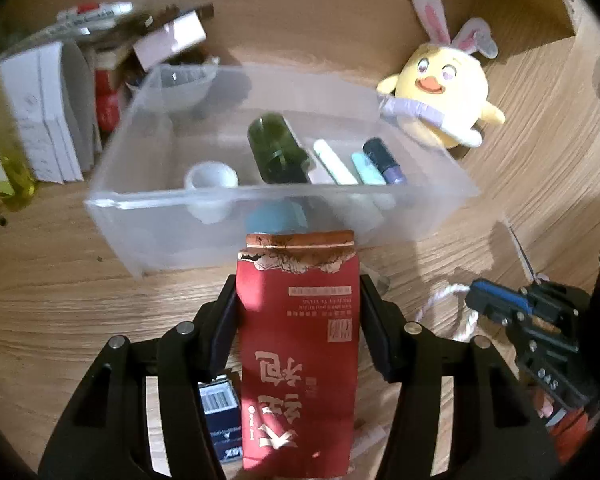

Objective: Organize objects
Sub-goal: 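Carry the red packet and pink bracelet into the bin and open both grippers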

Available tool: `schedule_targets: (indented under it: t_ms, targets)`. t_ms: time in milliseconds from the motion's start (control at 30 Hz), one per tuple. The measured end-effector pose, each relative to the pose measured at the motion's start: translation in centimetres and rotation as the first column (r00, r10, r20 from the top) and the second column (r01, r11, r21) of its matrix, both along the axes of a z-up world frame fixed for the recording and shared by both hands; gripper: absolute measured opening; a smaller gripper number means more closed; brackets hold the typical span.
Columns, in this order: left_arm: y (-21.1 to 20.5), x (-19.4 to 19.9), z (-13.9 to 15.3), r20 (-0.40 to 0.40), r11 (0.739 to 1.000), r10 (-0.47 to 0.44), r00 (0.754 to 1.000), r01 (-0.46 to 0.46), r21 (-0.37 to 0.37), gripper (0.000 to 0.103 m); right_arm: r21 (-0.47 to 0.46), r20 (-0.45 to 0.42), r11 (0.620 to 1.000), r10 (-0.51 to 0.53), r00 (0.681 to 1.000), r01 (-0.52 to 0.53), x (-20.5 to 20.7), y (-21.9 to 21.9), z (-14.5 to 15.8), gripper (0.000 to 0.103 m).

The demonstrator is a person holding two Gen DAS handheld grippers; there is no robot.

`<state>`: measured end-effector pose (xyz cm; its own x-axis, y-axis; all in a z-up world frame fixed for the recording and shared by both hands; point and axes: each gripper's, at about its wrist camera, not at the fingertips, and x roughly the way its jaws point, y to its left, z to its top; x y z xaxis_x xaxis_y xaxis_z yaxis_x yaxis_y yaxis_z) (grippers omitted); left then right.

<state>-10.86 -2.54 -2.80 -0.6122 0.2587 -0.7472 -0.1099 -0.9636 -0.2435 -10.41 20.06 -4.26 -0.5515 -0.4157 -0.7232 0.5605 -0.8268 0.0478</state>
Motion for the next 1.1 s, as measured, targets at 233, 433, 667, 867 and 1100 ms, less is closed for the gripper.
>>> schedule_targets:
  t_ms: [233,433,667,867,1100]
  targets:
    - [-0.1,1.6,2.8,-0.094,1.0,0.01,0.996,-0.01,0.001,0.056,-0.014,-0.049,1.0,-0.016,0.999,0.016,-0.1,0.1,1.7,0.006]
    - [-0.2,2.6,4.7,-0.159,1.0,0.01,0.987,-0.012,-0.007,0.056,-0.031,-0.111,0.999,-0.011,0.994,0.007,0.4,-0.2,3.7,0.006]
    - [-0.9,2.8,6.1,-0.203,0.999,0.035,0.979,-0.034,0.007,0.056,-0.051,-0.169,0.999,-0.004,0.986,-0.004,0.7,-0.6,5.8,0.006]
    - [-1.4,2.5,7.1,-0.231,0.999,0.052,0.972,-0.051,0.009,0.056,-0.09,-0.219,0.996,-0.003,0.976,-0.017,0.5,-1.1,7.8,0.006]
    - [-2.1,1.3,8.4,-0.262,0.997,0.073,0.962,-0.078,-0.01,0.056,-0.098,-0.268,0.994,0.018,0.963,-0.046,-0.6,-2.5,9.9,0.006]
